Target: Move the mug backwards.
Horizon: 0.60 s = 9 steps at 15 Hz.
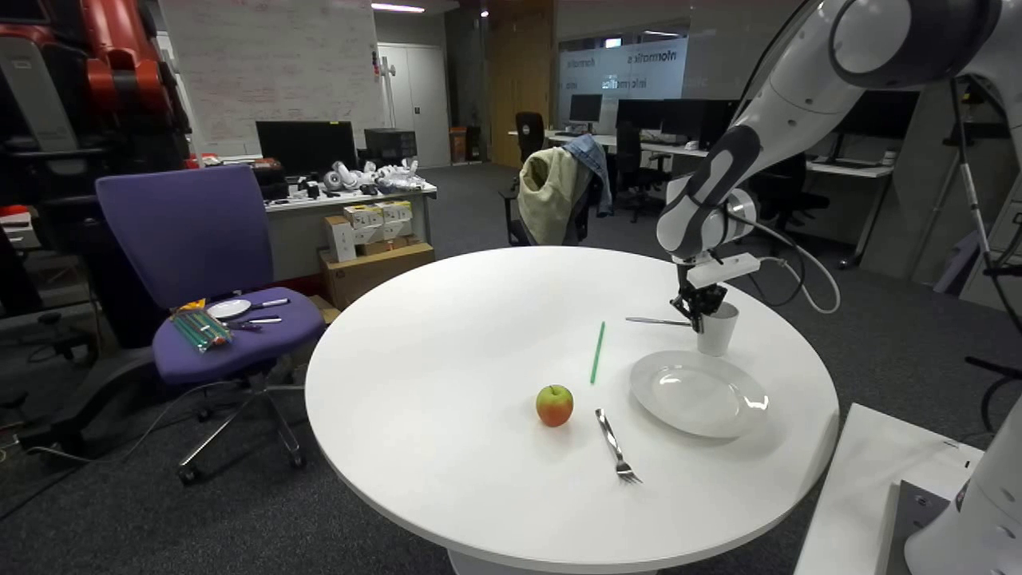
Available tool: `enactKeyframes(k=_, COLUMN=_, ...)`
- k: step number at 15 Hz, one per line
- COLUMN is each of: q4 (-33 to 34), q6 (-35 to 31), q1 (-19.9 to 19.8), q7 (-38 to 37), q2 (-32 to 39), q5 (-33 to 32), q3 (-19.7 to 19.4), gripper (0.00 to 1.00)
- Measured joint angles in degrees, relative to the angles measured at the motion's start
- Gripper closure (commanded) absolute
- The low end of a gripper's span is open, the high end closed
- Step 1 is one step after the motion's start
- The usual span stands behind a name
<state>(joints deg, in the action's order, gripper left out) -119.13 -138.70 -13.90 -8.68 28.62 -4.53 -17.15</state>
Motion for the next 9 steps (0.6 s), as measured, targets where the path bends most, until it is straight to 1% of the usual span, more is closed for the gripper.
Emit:
enactKeyframes(k=3, q4=0.05, q6=-0.05, q1=0.53, q7=-6.62, q2=-0.07, q5=2.69, q3=-0.01, gripper=0.97)
enactKeyframes(k=6, q4=0.33, q6=-0.47, q1=1.09, q7=-12.48, q2=-0.11, q5=6.90, q3=-0.01, gripper=0.97)
enactKeyframes(k=9, q4=0.73, q6=-1.11, q1=1.15, q7=-16.81, q2=-0.12, q5=12.08, q3=0.01, gripper=0.97)
